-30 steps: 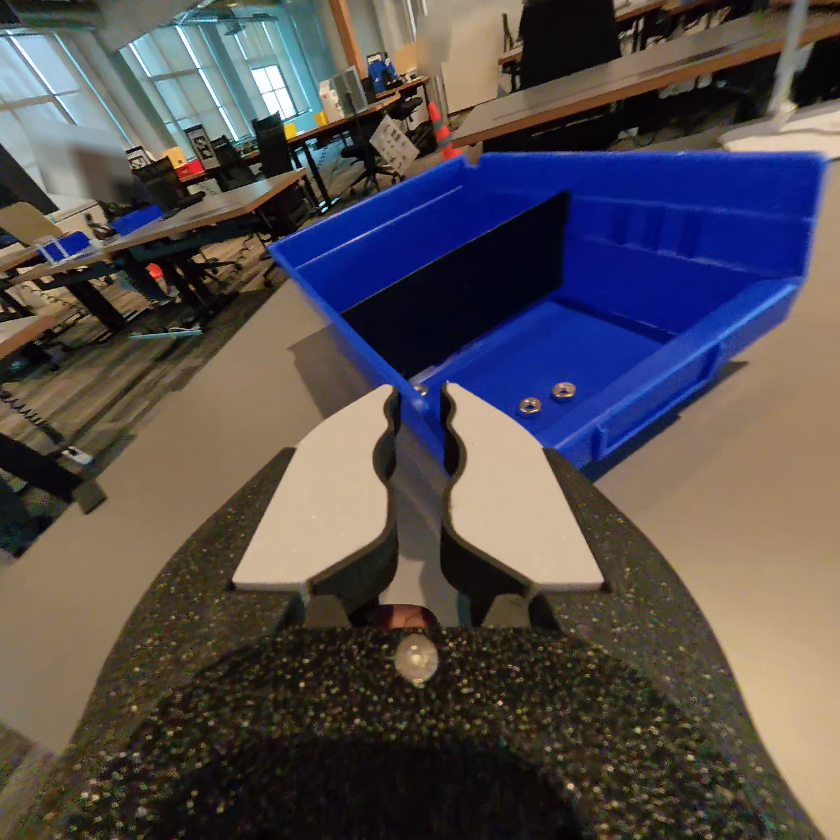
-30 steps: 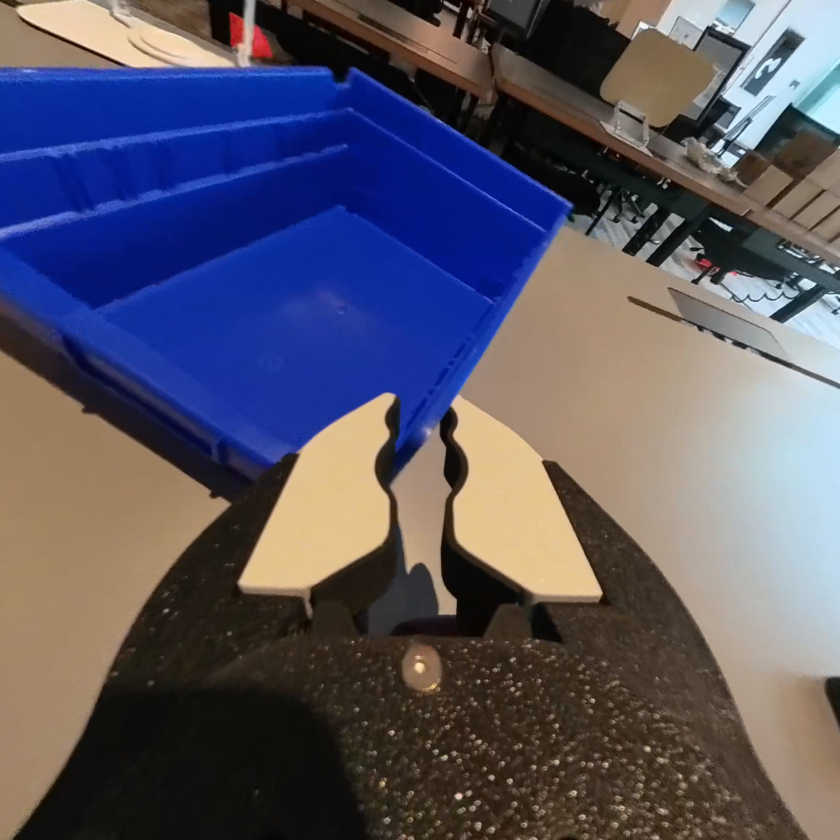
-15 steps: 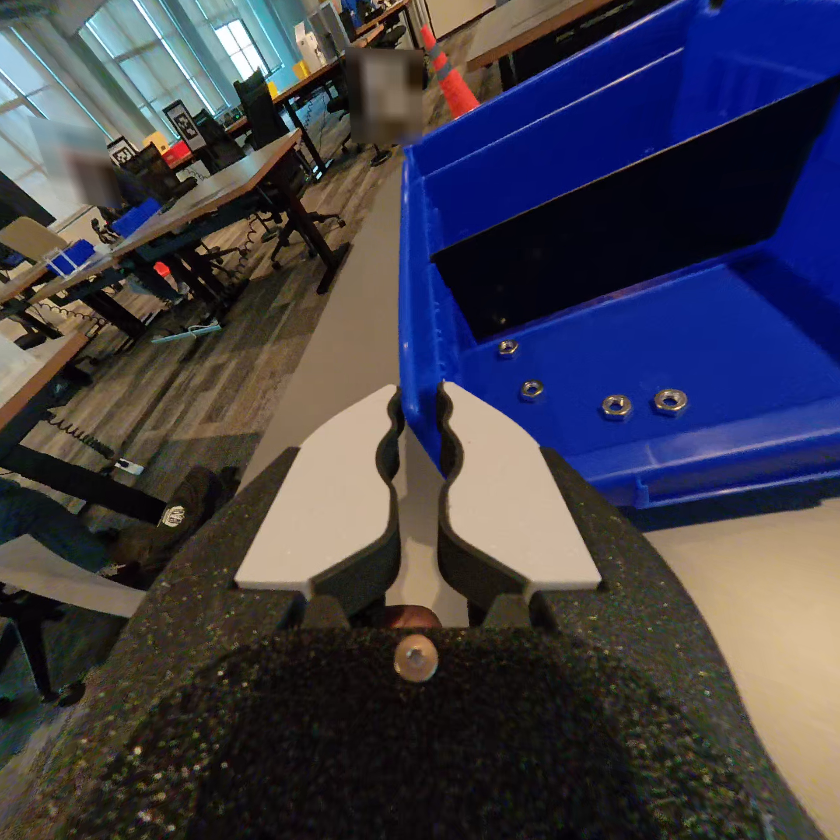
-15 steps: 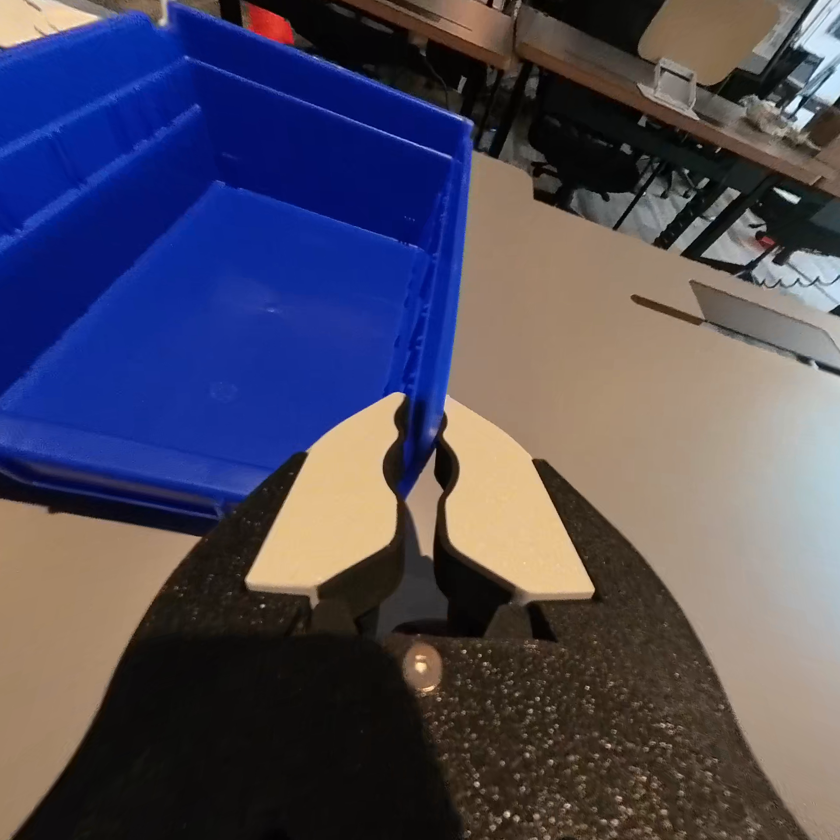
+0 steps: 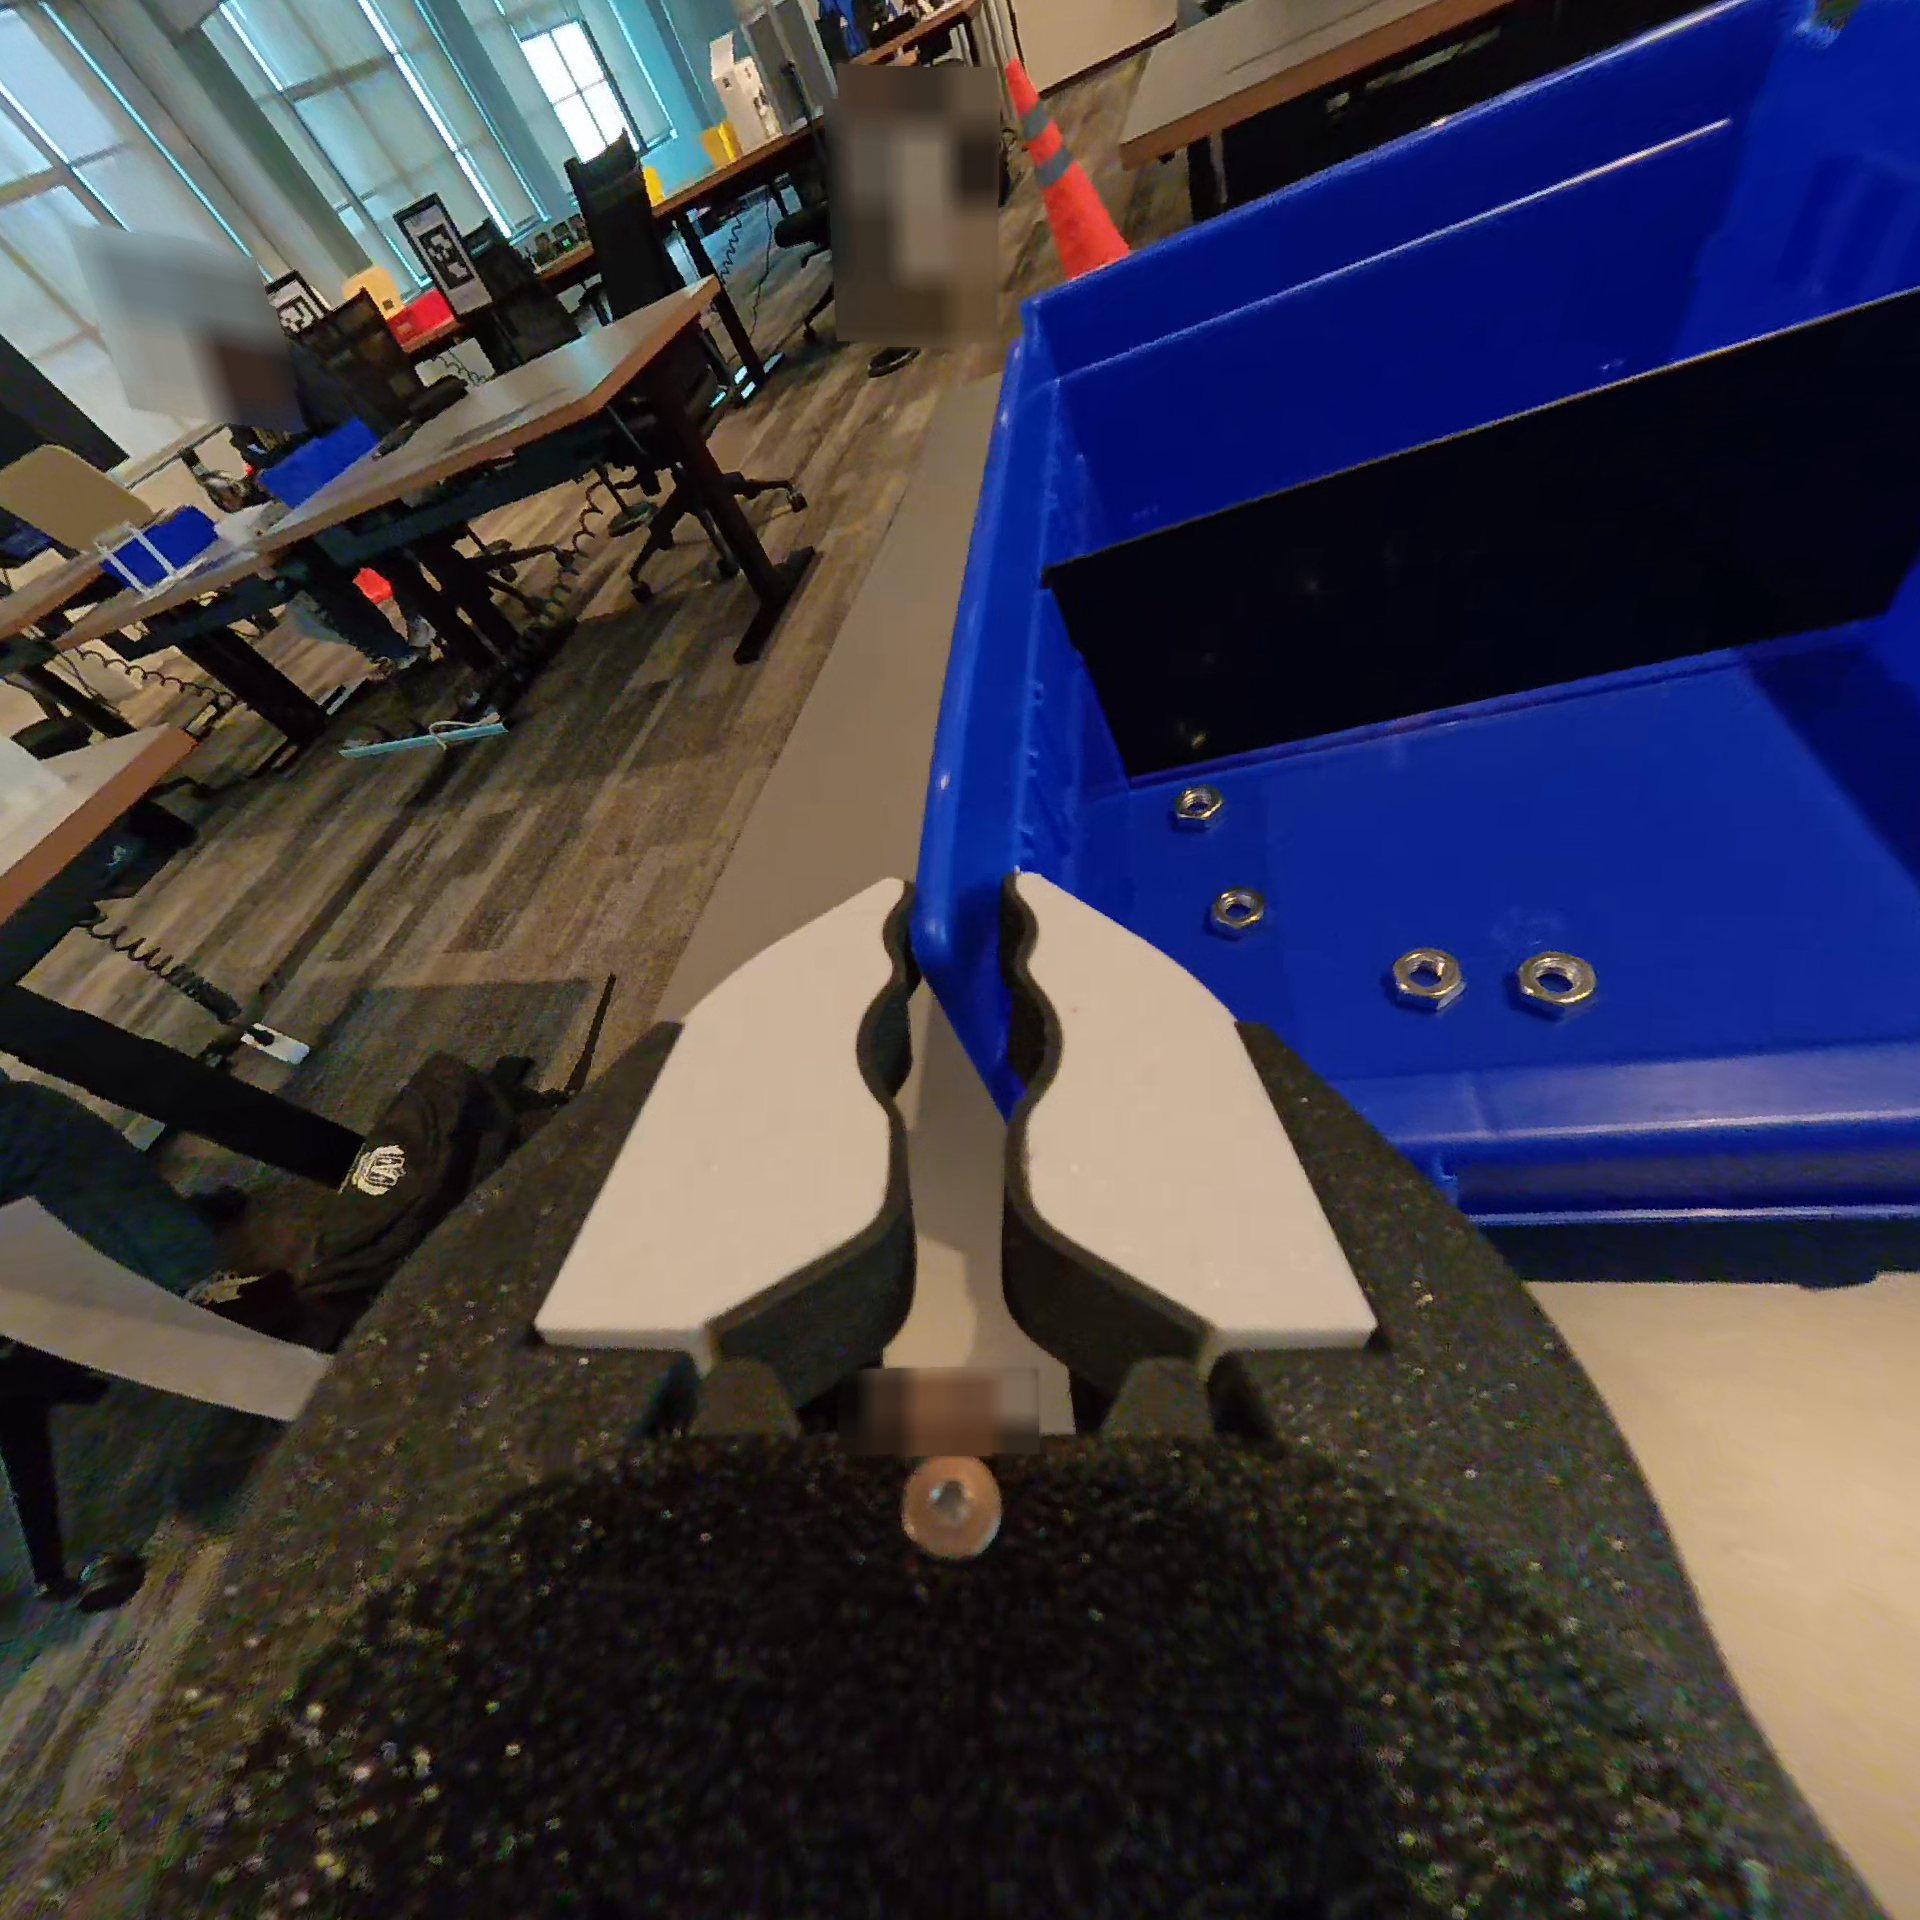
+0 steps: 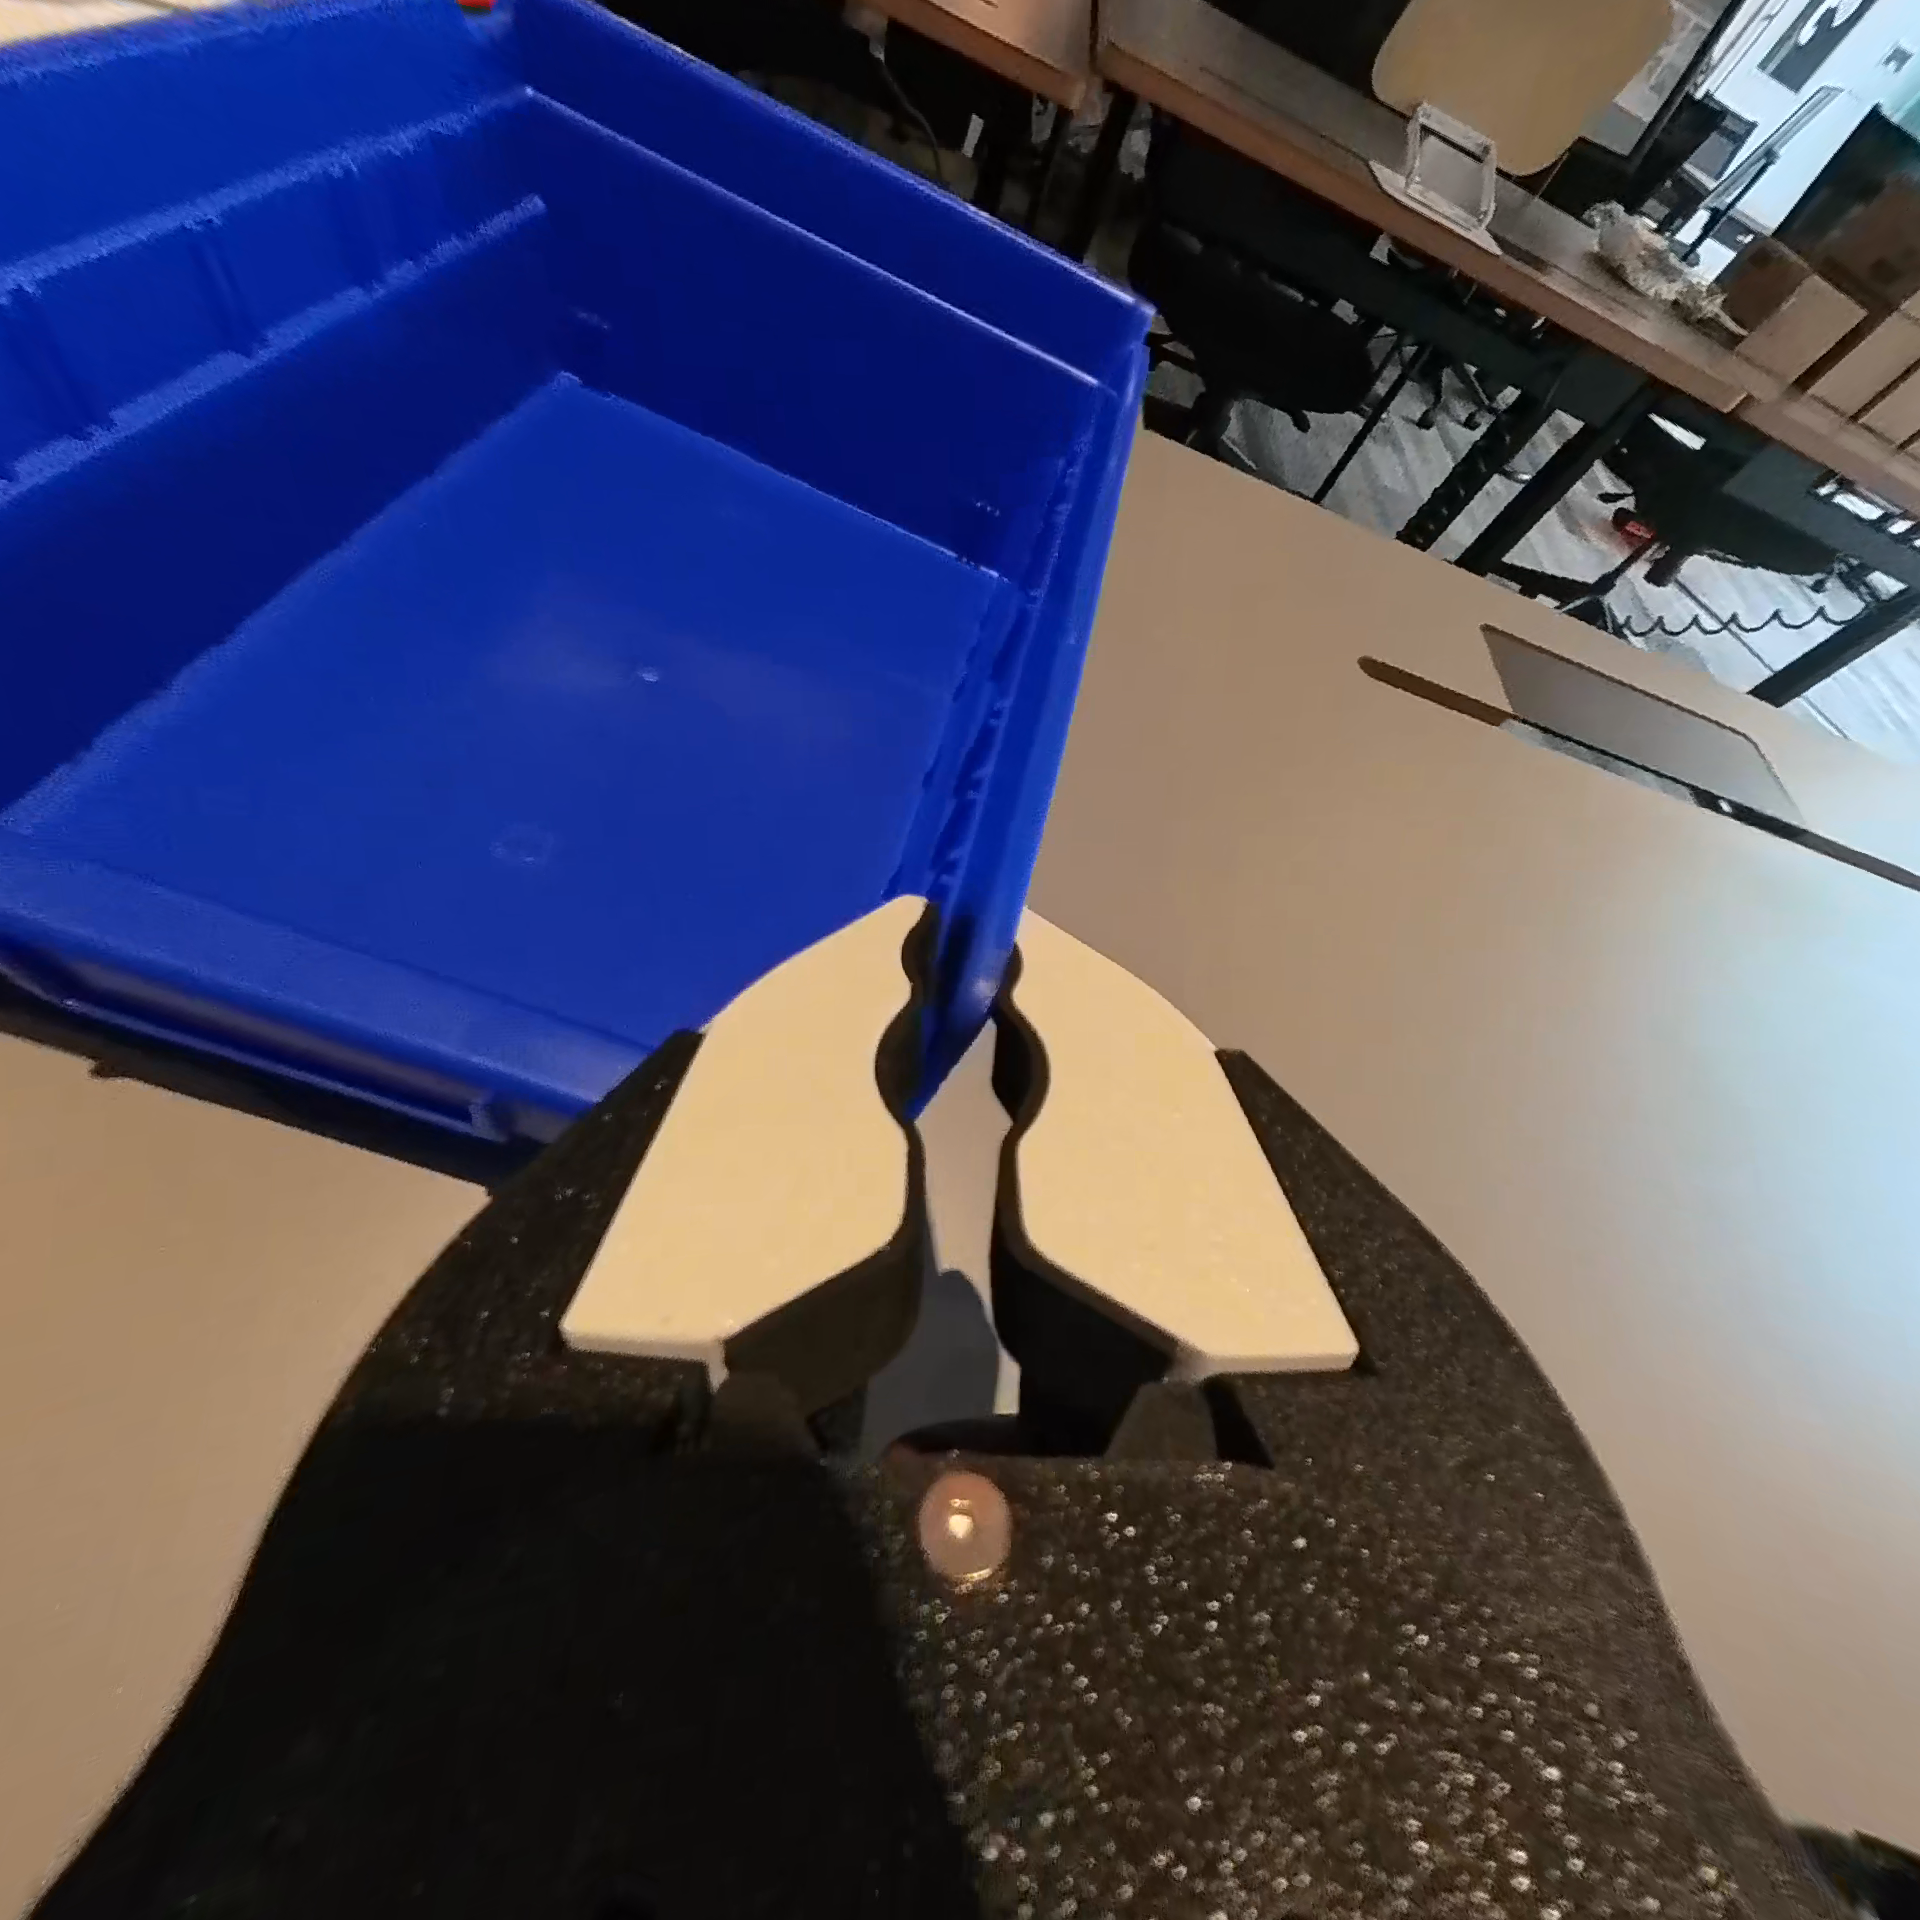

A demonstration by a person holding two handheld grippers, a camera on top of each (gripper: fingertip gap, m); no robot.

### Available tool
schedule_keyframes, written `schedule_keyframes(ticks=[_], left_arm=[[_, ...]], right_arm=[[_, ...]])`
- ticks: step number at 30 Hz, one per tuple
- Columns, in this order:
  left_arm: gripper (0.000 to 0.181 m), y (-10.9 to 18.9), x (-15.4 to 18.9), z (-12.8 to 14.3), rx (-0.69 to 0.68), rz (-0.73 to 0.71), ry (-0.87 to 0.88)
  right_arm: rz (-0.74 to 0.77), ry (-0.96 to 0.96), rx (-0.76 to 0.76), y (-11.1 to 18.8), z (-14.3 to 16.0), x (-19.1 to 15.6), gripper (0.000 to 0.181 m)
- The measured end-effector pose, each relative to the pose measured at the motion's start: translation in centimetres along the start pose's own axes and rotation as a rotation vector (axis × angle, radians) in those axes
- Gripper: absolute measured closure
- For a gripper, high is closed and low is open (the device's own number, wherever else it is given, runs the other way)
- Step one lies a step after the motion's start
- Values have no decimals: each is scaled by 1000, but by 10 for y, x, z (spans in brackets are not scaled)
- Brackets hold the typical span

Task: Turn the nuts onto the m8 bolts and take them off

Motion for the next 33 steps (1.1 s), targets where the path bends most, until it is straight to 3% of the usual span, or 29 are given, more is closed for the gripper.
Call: schedule_keyframes(ticks=[5,15,27,33], left_arm=[[167,-4,-7,1,-22,-43,39],[167,-7,-10,1,-57,-124,138],[165,-34,-14,-6,-35,-121,92],[155,-19,-21,-19,26,-133,61]], right_arm=[[5,-4,-5,3,5,13,174],[-11,-15,6,-25,-3,21,173],[-26,40,17,-21,-4,18,173],[-45,75,29,-21,-3,18,171]])
Point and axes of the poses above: each gripper's, where its closed fingertips meet, y back along the fingers, z out of its underside, x = y × z across the jaws, the point moved 4 cm from there along y, back along the fingers, and after that the axes turned 3 degrees about y, right-handed, at the moved point
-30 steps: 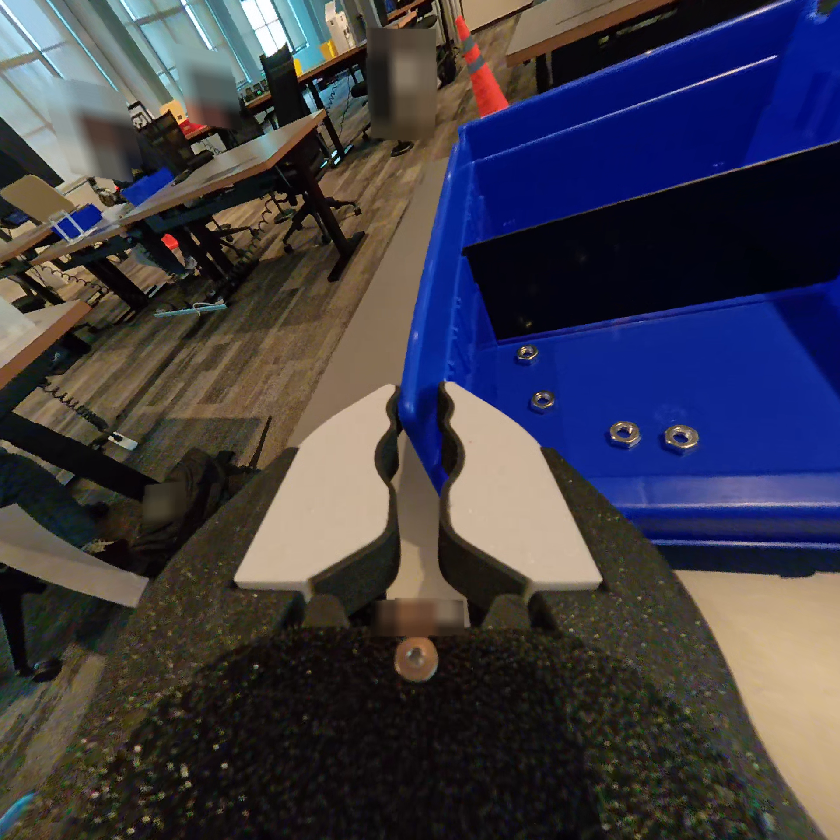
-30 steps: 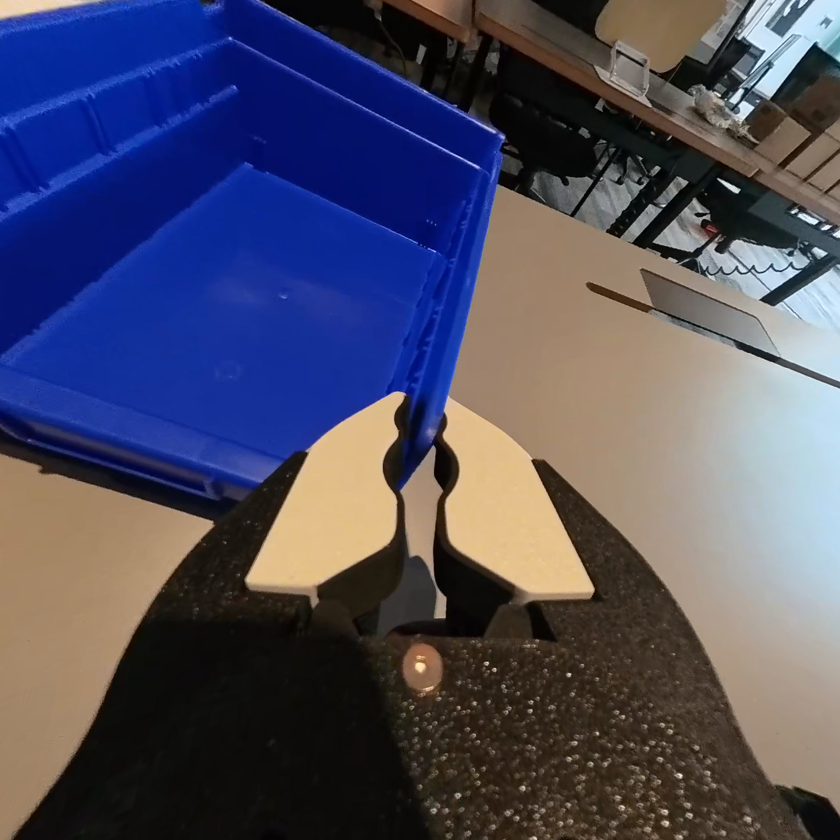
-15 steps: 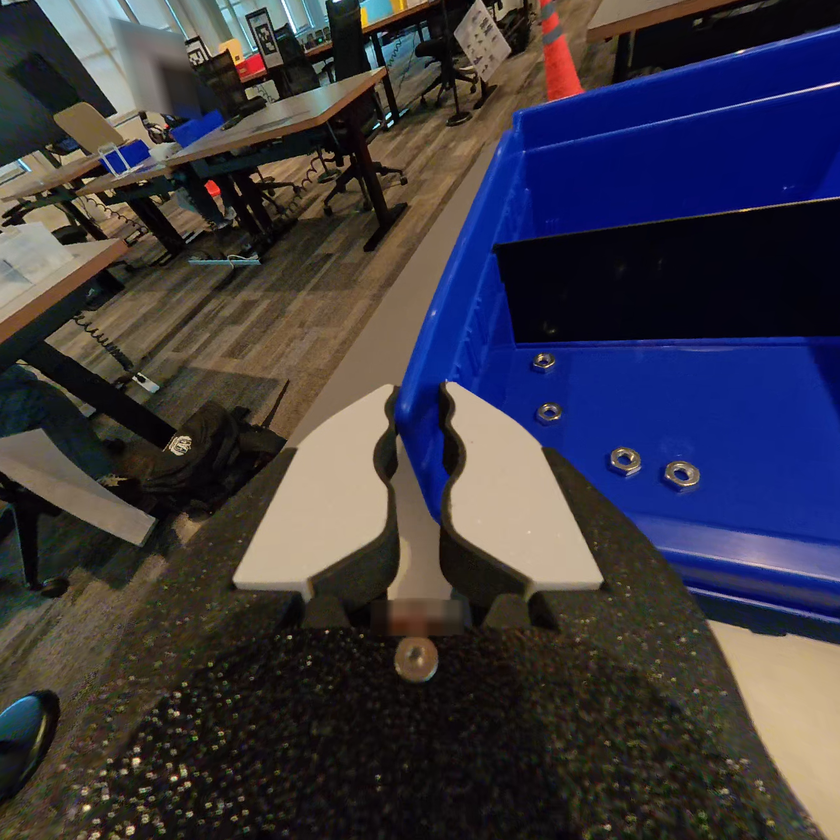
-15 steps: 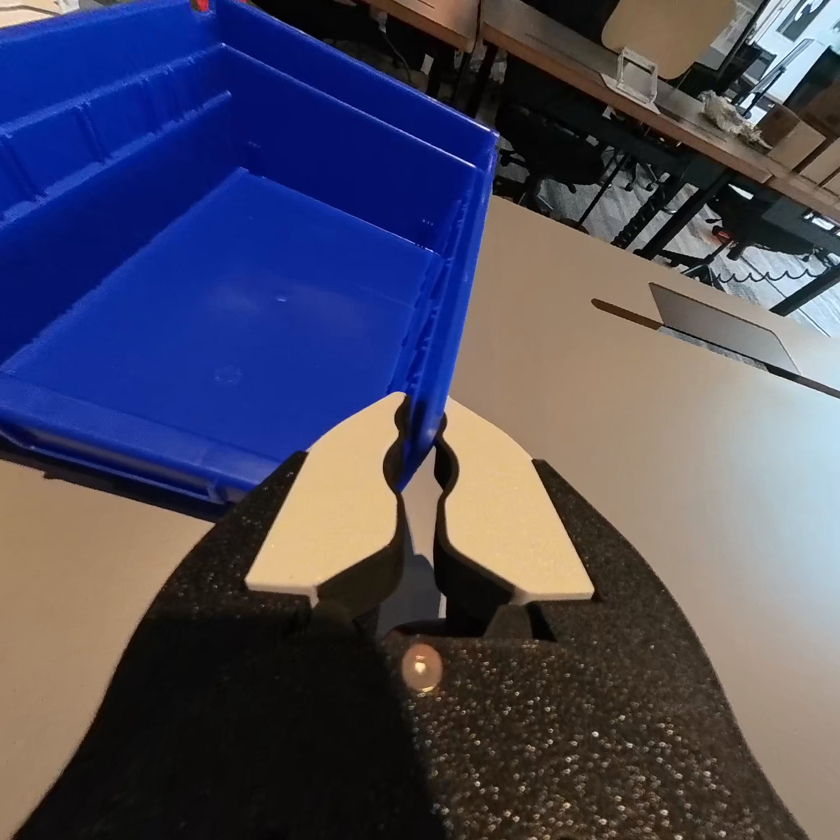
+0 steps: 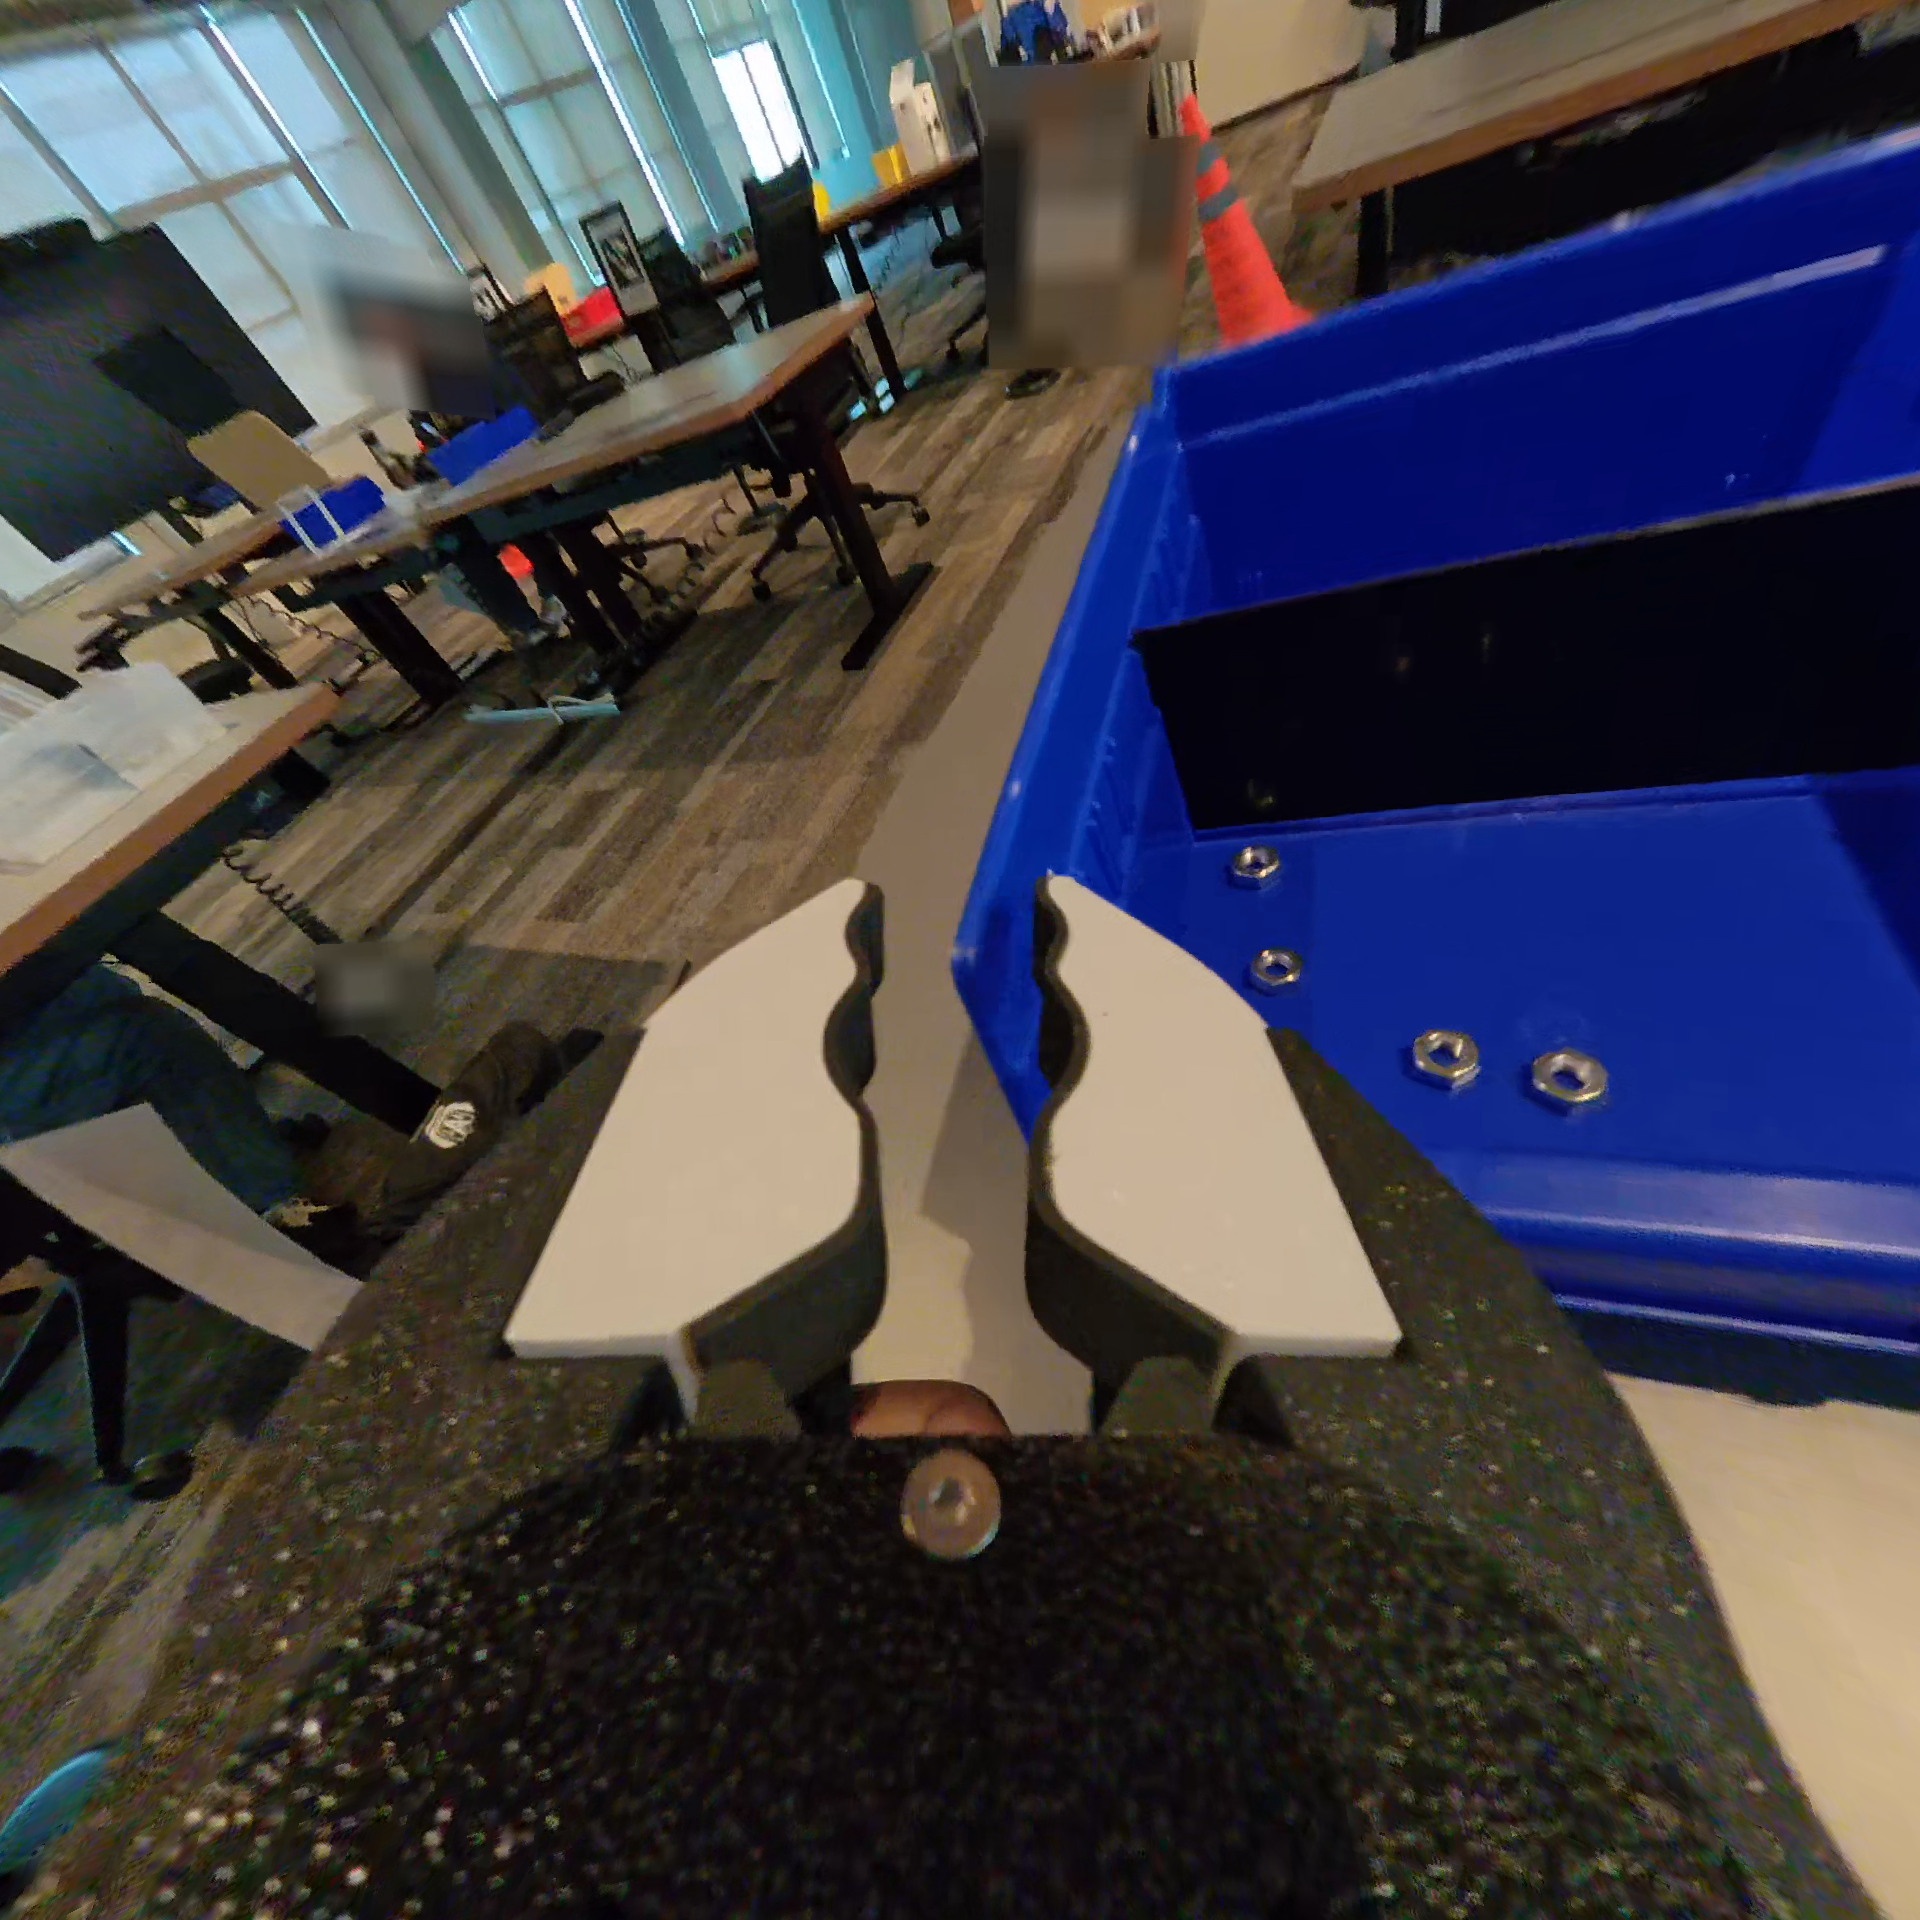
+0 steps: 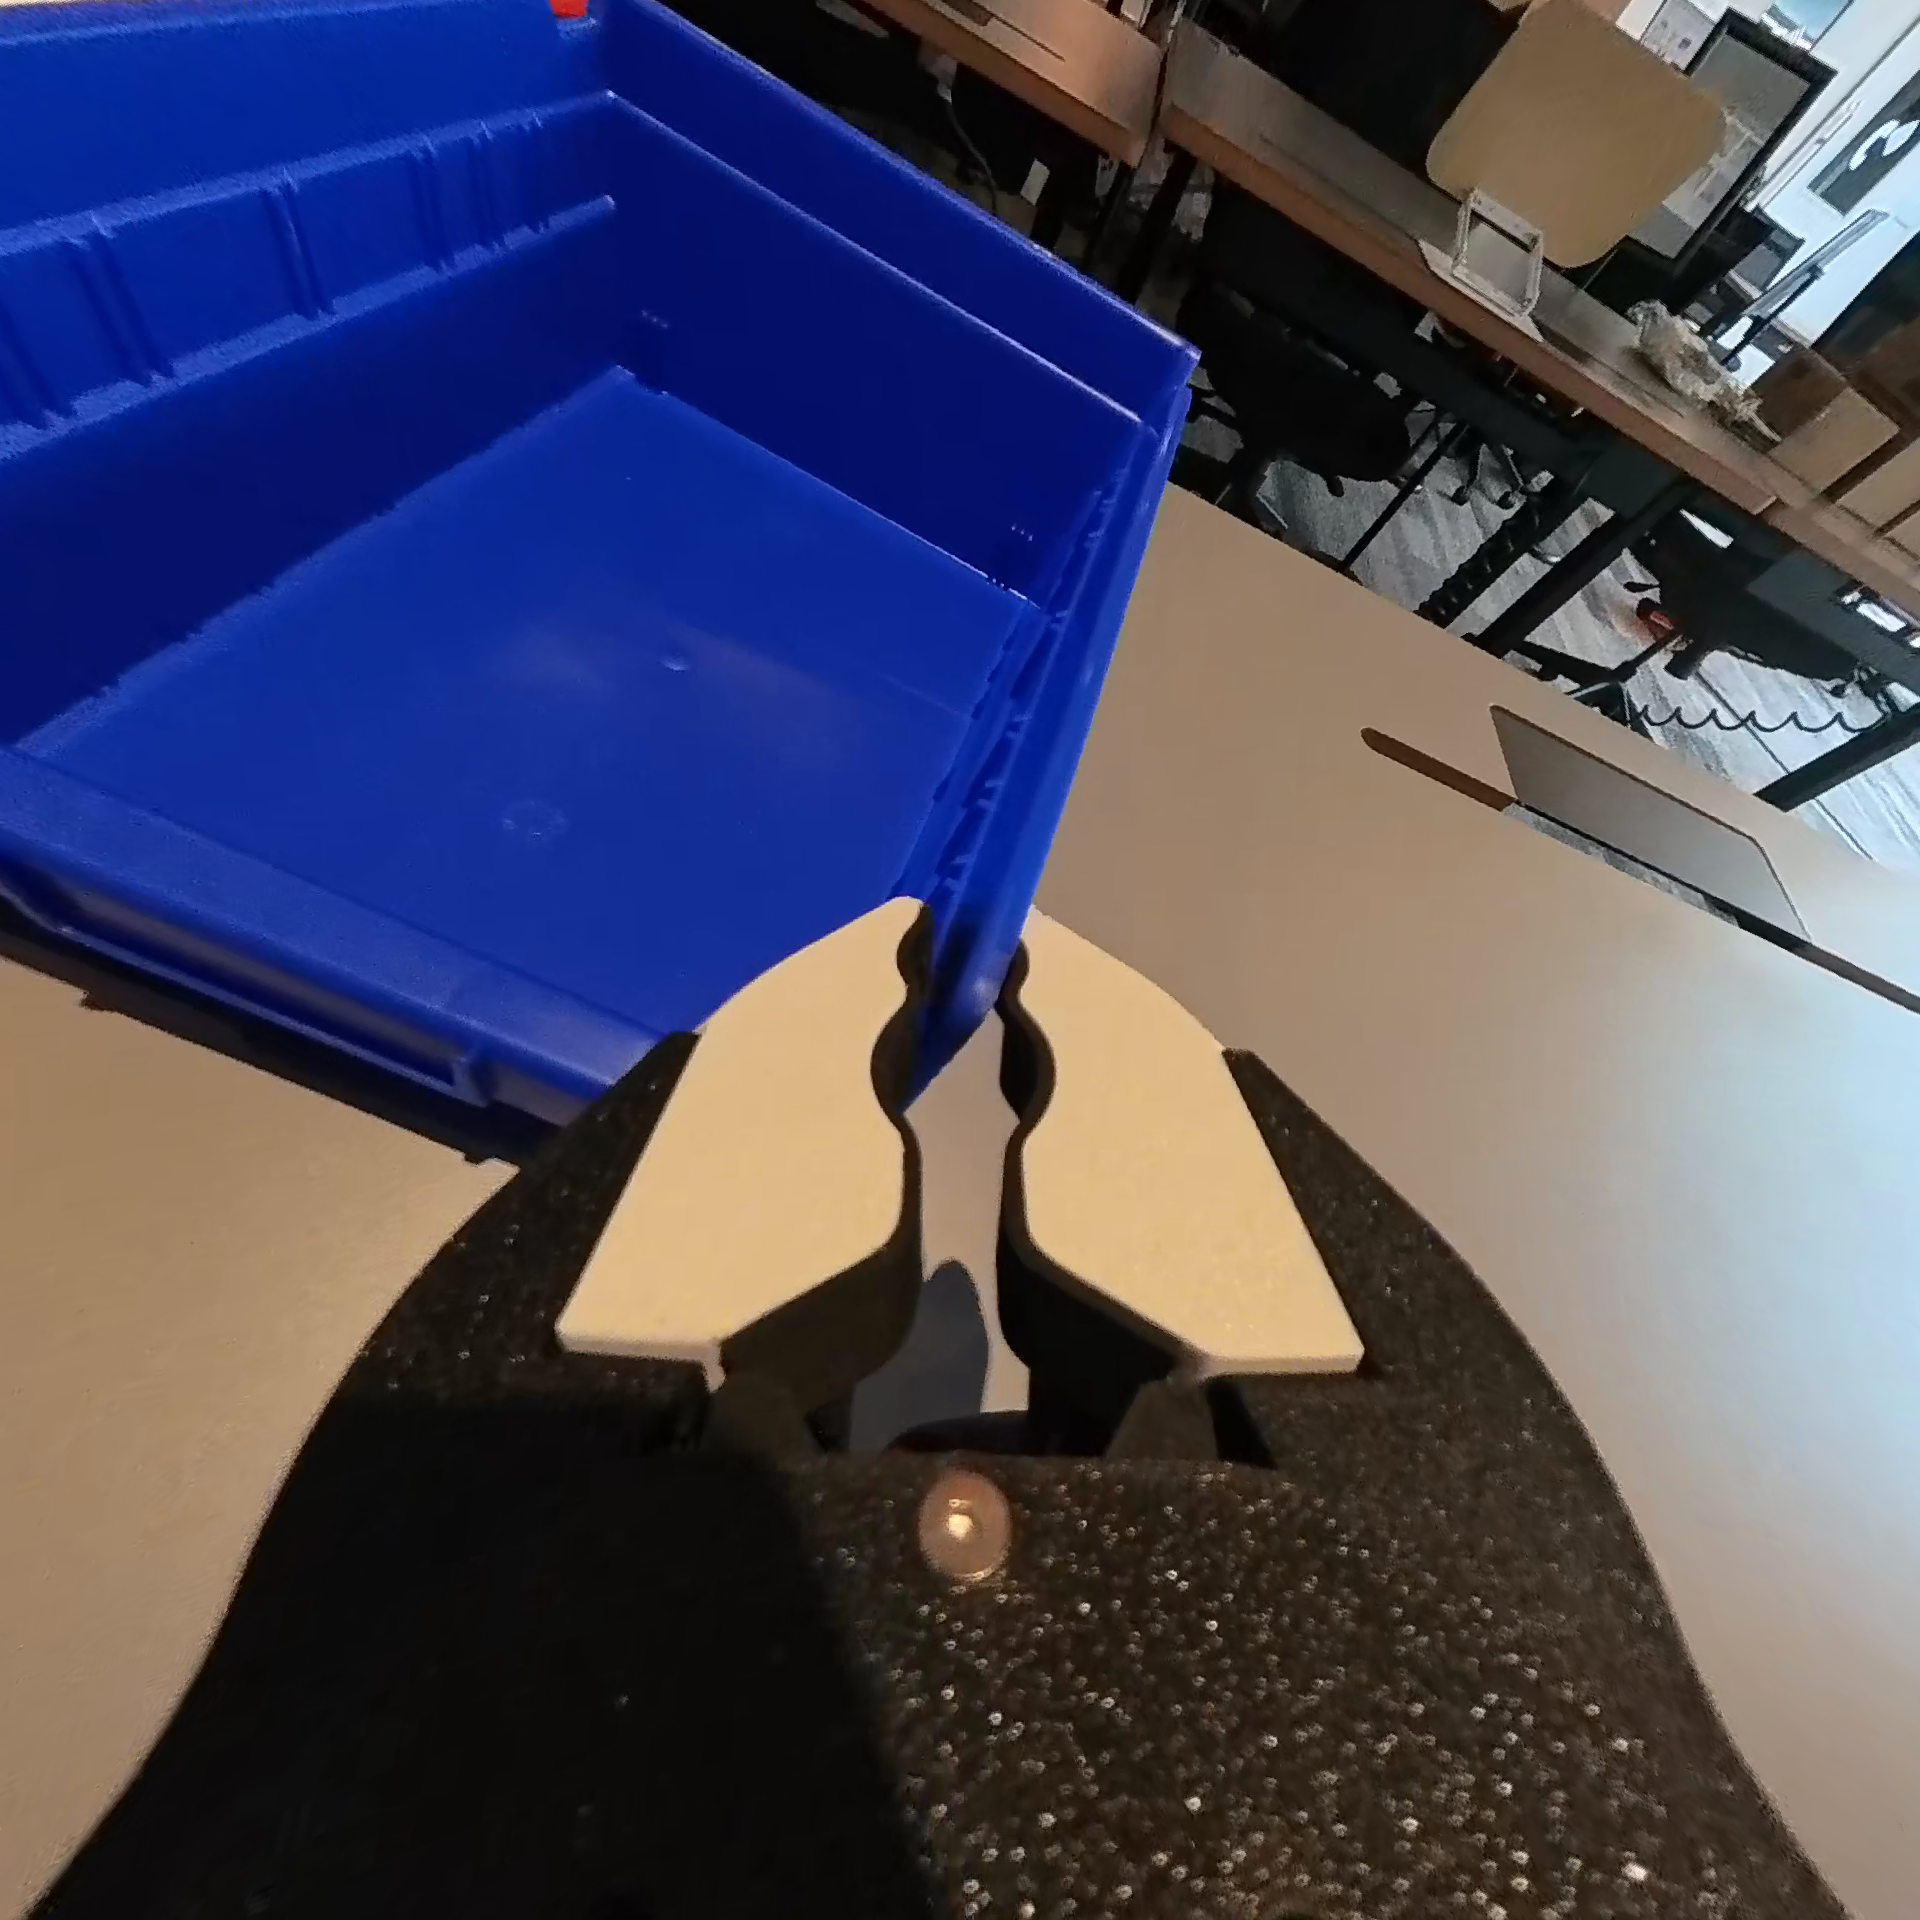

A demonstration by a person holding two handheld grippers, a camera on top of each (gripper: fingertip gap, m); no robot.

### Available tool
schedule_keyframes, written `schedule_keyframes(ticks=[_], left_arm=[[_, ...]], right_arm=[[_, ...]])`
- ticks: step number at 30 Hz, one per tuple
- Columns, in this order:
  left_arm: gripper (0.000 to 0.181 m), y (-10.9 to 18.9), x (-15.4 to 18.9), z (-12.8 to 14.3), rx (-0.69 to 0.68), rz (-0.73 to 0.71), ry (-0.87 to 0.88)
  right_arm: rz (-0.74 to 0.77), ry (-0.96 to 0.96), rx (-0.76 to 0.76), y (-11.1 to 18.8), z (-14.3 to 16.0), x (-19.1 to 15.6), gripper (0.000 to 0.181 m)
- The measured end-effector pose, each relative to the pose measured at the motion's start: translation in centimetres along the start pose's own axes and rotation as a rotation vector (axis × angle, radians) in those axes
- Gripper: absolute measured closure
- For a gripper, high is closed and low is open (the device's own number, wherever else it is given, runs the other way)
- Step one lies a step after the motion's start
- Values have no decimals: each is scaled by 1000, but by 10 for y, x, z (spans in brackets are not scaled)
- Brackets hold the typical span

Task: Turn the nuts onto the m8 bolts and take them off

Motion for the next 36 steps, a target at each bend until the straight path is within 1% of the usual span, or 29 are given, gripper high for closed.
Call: schedule_keyframes(ticks=[2,4,6,7,8,9,11,12,13,14,15,16,17,19,20,22,25,28,32,34,36], left_arm=[[146,13,-3,-14,29,-26,16],[142,30,2,-37,75,-32,-19],[145,45,19,-64,111,33,-82],[150,49,30,-73,88,85,-121],[153,48,43,-77,24,158,-157],[153,45,57,-76,-76,252,-174],[153,33,82,-63,-323,438,-193],[152,22,86,-55,-427,454,-239],[150,7,84,-48,-515,426,-292],[148,-6,84,-39,-607,412,-336],[147,-16,87,-29,-697,437,-368],[147,-24,90,-20,-773,459,-399],[147,-32,89,-10,-847,451,-446],[142,-44,84,6,-985,418,-514],[142,-48,84,11,-1028,423,-498],[142,-57,88,12,-1041,427,-406],[143,-69,86,9,-1033,388,-323],[149,-75,86,12,-1060,376,-257],[153,-78,86,24,-1108,351,-195],[154,-79,88,29,-1111,340,-156],[157,-82,90,28,-1087,335,-107]], right_arm=[[5,5,9,0,0,0,171],[13,13,6,1,0,0,169],[54,24,23,10,-4,2,152],[80,30,50,18,-9,5,151],[99,32,73,29,-15,6,149],[112,34,95,41,-22,6,146],[90,49,156,66,-38,-4,145],[50,57,190,78,-46,-16,146],[-10,68,218,88,-52,-33,148],[-87,87,234,95,-56,-54,150],[-174,116,236,100,-57,-78,150],[-257,157,229,103,-56,-104,151],[-326,207,218,104,-53,-130,151],[-418,304,198,103,-48,-174,150],[-449,338,194,102,-47,-192,150],[-491,365,215,102,-52,-218,150],[-527,359,251,101,-63,-238,152],[-527,364,257,96,-67,-242,153],[-509,396,236,93,-62,-244,153],[-505,411,232,94,-57,-247,153],[-502,425,227,95,-53,-249,153]])
Point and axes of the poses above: each gripper's, where its closed fingertips meet, y back along the fingers, z out of its underside, x = y × z across the jaws, the point moved 4 cm from there along y, back along the fingers, and after that the axes turned 3 degrees about y, right-handed, at the moved point
